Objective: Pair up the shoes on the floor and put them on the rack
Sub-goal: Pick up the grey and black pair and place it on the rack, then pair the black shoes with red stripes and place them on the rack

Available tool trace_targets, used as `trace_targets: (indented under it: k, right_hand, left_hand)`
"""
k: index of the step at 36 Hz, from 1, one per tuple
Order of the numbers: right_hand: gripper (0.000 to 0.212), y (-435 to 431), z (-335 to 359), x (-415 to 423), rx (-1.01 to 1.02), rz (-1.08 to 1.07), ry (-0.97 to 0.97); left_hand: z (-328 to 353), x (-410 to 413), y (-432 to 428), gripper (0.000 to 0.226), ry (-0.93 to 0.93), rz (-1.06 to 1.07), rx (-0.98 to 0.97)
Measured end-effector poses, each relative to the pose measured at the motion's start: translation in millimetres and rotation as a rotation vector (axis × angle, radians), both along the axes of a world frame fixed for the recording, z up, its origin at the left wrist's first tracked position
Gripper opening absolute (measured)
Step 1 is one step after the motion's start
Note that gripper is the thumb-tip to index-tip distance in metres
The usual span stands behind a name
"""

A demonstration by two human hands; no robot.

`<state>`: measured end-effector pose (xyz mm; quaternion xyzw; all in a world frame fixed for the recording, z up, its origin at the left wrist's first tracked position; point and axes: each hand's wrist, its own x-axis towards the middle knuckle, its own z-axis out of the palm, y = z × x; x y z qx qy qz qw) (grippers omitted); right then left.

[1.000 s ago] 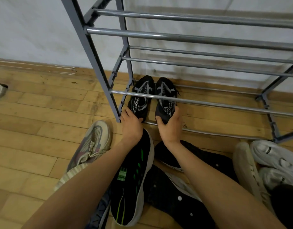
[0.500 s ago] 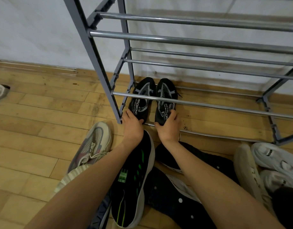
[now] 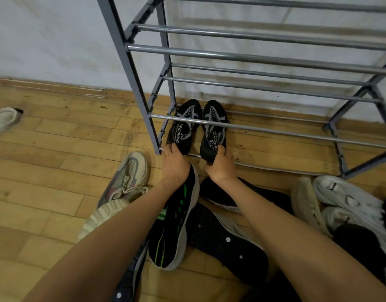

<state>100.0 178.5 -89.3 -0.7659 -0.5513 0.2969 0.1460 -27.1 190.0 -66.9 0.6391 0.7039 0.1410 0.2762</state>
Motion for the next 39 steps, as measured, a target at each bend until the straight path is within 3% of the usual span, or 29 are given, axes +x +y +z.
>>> trace_targets:
  k: [9,15,23,31,39]
  right_hand:
    - [0.060,-56,34,19,0.076,0.181,-0.169]
    - [0.072,-97,68,48,0.020,0.265,-0.283]
    - [0.062,-160,124,87,0.037,0.361,-0.380]
    - [0.060,-218,109,110,-0.051,0.402,-0.384]
    - [0.061,-256,59,139,-0.288,0.392,-0.360]
  left_hand:
    - [32,11,-52,0.047,0.092,-0.153,-0.015]
    - [65,22,-81,0.038,0.161,-0.255,-0.026]
    - [105,47,-125,0.037,0.158,-0.370,0.018]
    - [79,59,-178,0.042,0.200,-0.600,-0.065]
    - [21,61,-218,0.053,0.204,-0.602,-0.233]
